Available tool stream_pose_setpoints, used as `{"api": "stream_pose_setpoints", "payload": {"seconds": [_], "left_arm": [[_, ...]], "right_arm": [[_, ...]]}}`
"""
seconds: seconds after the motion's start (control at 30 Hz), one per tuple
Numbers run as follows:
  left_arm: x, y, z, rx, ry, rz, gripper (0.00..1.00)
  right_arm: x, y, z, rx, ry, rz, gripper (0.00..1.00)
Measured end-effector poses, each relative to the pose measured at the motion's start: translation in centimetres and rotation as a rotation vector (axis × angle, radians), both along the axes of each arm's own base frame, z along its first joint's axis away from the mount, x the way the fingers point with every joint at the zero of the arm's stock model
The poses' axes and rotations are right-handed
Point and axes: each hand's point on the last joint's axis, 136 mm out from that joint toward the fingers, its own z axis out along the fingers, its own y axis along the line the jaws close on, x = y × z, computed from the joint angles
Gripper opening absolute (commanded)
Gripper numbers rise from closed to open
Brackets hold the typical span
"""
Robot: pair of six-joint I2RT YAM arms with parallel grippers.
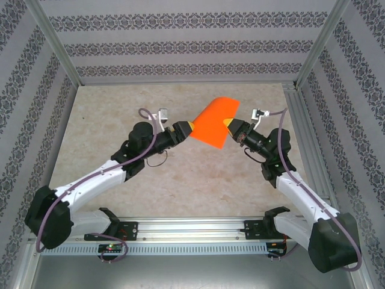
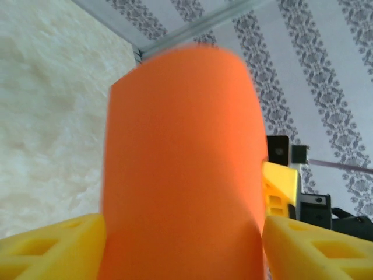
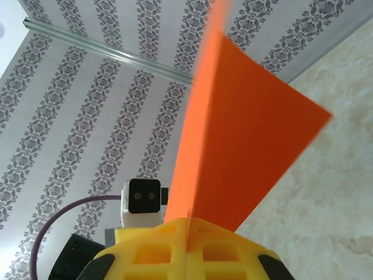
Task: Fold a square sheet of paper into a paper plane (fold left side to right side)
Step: Place a square sheet of paper at the center of the table.
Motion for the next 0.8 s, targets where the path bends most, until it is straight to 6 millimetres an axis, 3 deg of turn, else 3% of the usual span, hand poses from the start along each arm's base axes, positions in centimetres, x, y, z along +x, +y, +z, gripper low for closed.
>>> {"api": "stream_pose_setpoints", "payload": {"seconds": [0.2, 0.3, 0.5, 0.6, 0.8], "left_arm": [[1.0, 7.7, 3.2, 0.050, -0.123, 0.159, 1.00], [0.9, 9.6, 4.4, 0.078, -0.193, 0.177, 1.00], [-1.1, 7.9, 5.6, 0.093, -0.321, 0.004, 1.00], [-2.5, 7.0, 7.2, 0.079, -0.430, -0.090, 1.00], [-5.4, 6.1, 9.4, 0.068, -0.597, -0.221, 1.00]], "right_arm": [[-1.2, 0.4, 5.9, -0.256, -0.206, 0.089, 0.00], [-2.7, 1.0, 9.5, -0.388, -0.346, 0.154, 0.00], [-5.7, 3.5, 13.4, -0.543, -0.535, 0.317, 0.00], [-7.1, 4.7, 14.2, -0.601, -0.605, 0.383, 0.00], [-9.5, 4.8, 15.1, -0.667, -0.729, 0.411, 0.00]]}}
